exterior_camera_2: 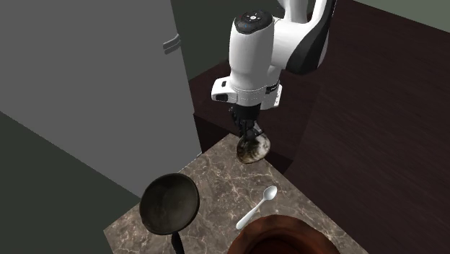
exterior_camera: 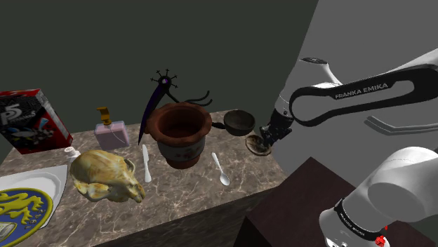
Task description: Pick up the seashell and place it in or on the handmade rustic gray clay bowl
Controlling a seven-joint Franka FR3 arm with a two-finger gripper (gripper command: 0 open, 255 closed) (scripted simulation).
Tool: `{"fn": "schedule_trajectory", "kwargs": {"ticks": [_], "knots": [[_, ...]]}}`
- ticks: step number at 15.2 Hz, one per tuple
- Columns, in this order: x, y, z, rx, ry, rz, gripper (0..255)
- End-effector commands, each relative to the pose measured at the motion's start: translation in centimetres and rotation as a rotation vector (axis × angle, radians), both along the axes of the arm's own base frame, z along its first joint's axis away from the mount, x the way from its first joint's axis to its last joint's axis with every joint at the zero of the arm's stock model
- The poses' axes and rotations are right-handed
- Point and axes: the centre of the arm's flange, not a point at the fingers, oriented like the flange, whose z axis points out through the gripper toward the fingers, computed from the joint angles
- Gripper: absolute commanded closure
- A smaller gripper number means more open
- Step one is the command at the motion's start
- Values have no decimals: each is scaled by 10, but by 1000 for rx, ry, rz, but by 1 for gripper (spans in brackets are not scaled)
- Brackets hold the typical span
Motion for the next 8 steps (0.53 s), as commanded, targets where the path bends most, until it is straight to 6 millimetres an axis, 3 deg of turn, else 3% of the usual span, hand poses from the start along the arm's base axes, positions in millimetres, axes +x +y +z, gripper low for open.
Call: {"fn": "schedule_trajectory", "kwargs": {"ticks": [1, 8], "knots": [[20, -19, 1, -1, 0, 0, 255], [98, -68, 6, -1, 0, 0, 255]]}}
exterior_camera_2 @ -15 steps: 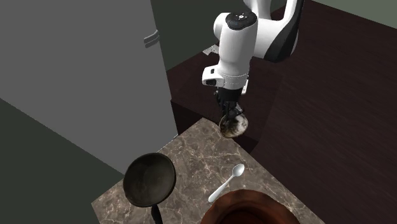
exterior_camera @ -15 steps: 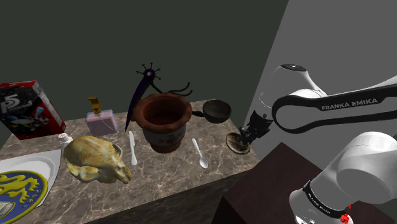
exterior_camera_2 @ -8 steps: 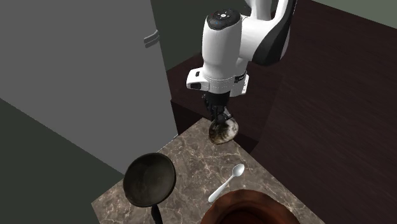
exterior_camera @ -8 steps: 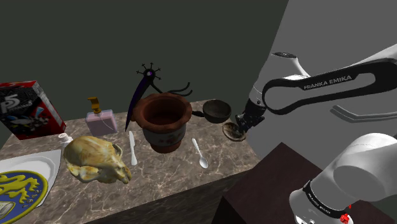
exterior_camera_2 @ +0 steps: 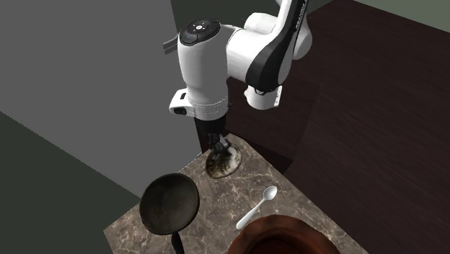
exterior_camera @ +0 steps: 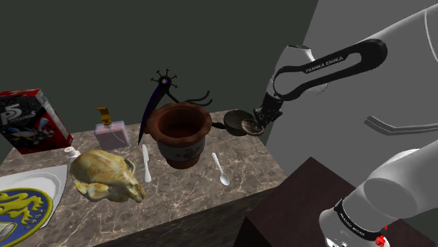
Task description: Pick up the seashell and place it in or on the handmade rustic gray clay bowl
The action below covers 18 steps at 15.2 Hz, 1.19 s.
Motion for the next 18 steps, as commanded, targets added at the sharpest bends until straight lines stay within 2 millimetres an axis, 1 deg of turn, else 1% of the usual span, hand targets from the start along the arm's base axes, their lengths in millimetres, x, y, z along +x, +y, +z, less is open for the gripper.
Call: {"fn": "schedule_trajectory", "kwargs": {"ticks": [1, 12, 13, 18], "knots": [[24, -17, 0, -1, 0, 0, 255], [147, -94, 8, -1, 0, 0, 255], [161, -103, 9, -1, 0, 0, 255], [161, -103, -18, -1, 0, 0, 255]]}}
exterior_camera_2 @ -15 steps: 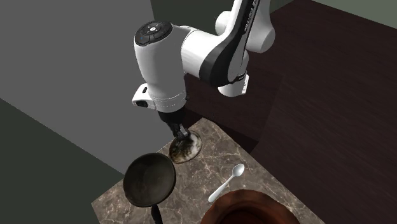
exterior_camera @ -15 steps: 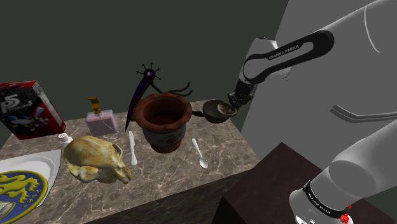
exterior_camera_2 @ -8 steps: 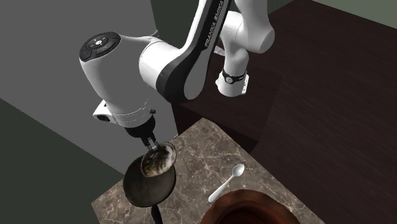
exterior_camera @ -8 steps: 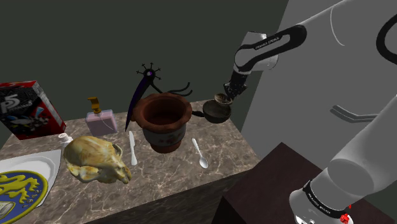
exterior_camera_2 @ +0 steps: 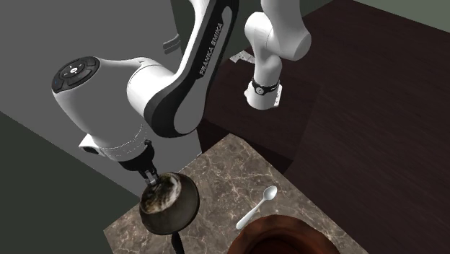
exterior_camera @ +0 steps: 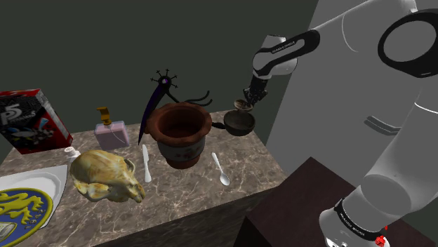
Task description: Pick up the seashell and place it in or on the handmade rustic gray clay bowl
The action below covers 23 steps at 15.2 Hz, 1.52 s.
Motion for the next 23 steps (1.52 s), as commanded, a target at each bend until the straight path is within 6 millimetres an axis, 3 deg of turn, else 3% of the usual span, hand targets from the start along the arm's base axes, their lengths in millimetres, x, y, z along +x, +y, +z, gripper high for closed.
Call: {"fn": "schedule_trajectory", "kwargs": {"ticks": [1, 12, 20, 21, 23], "knots": [[1, 0, -10, 0, -1, 0, 255], [1, 0, -67, 0, -1, 0, 255], [1, 0, -67, 0, -1, 0, 255], [1, 0, -67, 0, -1, 0, 0], [1, 0, -67, 0, -1, 0, 0]]}}
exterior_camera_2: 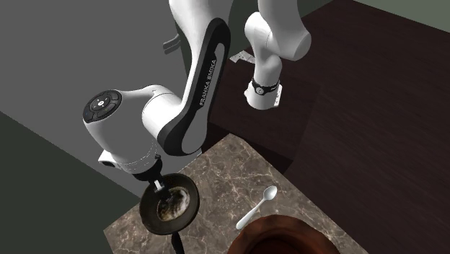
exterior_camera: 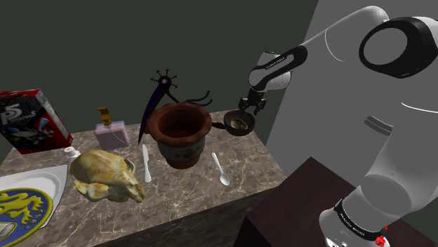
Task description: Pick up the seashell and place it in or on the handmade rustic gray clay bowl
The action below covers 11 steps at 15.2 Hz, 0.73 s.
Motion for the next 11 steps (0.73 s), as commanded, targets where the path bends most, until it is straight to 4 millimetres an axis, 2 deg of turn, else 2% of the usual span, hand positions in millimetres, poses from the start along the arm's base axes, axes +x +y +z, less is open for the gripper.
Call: {"fn": "schedule_trajectory", "kwargs": {"ticks": [1, 3, 7, 11], "knots": [[0, 0, 0, 0, 0, 0, 0], [0, 0, 0, 0, 0, 0, 0], [-4, -4, 50, 0, 0, 0, 0], [-4, -4, 50, 0, 0, 0, 0]]}}
